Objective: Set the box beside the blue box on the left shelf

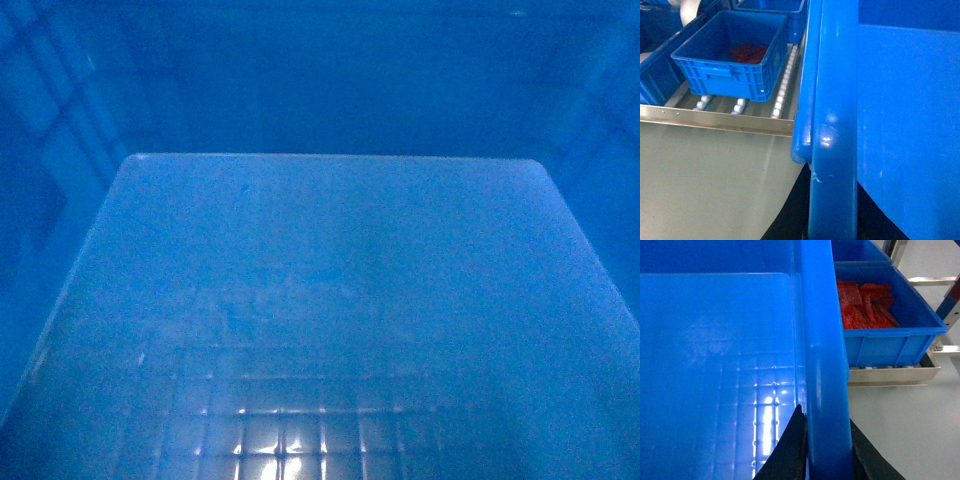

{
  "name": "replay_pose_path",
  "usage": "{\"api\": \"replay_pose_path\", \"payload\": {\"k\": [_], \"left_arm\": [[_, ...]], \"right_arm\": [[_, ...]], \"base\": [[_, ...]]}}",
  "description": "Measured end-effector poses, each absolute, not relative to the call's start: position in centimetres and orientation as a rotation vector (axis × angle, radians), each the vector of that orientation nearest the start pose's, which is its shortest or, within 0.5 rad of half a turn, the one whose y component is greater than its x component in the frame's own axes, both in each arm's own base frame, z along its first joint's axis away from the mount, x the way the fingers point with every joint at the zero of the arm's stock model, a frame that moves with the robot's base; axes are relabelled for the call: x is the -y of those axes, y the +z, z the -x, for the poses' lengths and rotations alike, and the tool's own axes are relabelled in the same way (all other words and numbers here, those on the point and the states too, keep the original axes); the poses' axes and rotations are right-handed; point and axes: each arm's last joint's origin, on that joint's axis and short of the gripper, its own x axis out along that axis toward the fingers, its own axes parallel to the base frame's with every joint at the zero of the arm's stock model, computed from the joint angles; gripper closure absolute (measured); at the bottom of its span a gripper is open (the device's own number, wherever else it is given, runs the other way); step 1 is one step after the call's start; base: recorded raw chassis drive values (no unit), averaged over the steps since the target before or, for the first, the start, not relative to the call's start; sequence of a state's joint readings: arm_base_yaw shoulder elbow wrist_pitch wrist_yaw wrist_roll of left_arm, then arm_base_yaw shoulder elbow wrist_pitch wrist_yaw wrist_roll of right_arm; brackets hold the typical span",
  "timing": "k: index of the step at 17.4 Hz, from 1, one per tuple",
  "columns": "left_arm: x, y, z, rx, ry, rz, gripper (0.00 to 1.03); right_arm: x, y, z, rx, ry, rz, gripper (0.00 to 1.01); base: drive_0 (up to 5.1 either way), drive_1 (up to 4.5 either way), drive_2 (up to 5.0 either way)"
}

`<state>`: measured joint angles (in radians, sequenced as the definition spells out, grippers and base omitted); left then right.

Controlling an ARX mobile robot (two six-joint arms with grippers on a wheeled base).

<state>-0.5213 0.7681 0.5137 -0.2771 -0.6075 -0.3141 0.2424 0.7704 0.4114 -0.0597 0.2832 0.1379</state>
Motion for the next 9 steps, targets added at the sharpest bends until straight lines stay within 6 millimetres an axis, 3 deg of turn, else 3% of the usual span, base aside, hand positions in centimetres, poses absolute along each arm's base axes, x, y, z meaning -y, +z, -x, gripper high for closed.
{"api": "replay_pose_path", "payload": {"k": [9], "left_arm": [[6.6,23.7,-14.81,-0.428,0.153,0.025,0.95]], "right_arm": [[-3.25,21.86,-16.53,-0.401,-0.068,-0.027,0.91]], "base": [[0.0,0.0,0.0]]}}
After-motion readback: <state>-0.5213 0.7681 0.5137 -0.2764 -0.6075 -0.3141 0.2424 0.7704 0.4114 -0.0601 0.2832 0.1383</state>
